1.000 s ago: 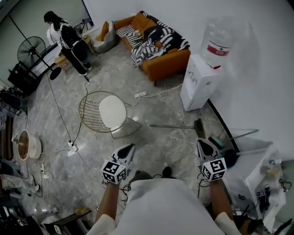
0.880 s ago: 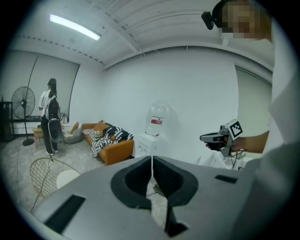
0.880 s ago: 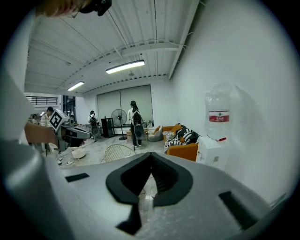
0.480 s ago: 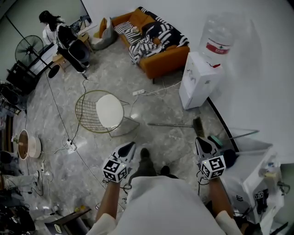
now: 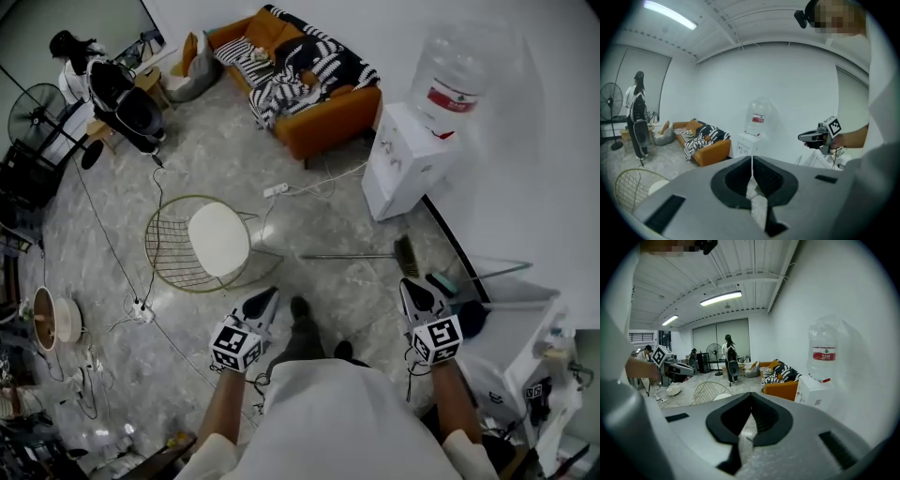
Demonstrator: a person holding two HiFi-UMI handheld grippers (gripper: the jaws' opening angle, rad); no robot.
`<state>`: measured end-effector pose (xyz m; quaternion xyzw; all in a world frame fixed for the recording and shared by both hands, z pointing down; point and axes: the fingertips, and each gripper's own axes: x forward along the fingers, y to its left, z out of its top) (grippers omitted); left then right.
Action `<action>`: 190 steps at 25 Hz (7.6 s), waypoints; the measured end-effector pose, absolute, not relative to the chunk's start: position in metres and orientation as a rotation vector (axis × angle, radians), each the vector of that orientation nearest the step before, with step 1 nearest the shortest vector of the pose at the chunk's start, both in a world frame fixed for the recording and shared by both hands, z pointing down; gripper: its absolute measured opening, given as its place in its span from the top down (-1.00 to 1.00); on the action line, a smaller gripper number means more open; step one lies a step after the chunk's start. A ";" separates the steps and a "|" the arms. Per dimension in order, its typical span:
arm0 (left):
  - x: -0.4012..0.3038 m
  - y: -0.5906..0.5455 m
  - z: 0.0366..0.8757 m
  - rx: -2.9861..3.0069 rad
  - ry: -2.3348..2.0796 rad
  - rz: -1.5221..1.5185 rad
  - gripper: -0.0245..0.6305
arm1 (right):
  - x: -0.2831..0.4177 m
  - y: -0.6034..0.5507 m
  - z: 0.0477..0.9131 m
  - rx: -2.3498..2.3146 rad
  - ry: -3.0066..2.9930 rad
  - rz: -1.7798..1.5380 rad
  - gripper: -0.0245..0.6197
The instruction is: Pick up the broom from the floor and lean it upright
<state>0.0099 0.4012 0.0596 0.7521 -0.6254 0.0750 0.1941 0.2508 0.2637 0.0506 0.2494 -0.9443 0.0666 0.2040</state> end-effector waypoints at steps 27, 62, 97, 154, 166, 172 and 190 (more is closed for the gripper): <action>-0.181 0.261 0.153 2.061 -1.604 0.197 0.89 | 0.016 0.139 0.118 0.539 -2.502 0.198 0.92; -0.145 0.204 0.426 1.580 -1.879 0.101 0.89 | -0.064 0.077 0.437 -0.292 -2.325 0.134 0.91; -0.123 0.245 0.834 1.628 -1.664 0.188 0.89 | -0.106 0.151 0.933 -0.492 -2.140 -0.011 0.67; -0.044 0.169 0.741 1.858 -1.428 0.280 0.89 | -0.015 0.042 0.882 -0.278 -2.140 -0.130 0.68; 0.026 0.093 0.619 1.995 -1.311 0.320 0.89 | 0.061 -0.064 0.735 0.047 -2.219 -0.107 0.68; 0.057 0.059 0.577 2.092 -1.257 0.358 0.89 | 0.111 -0.107 0.680 0.218 -2.234 -0.082 0.68; 0.156 -0.017 0.496 2.313 -1.058 0.461 0.89 | 0.275 -0.203 0.563 0.773 -2.228 0.086 0.68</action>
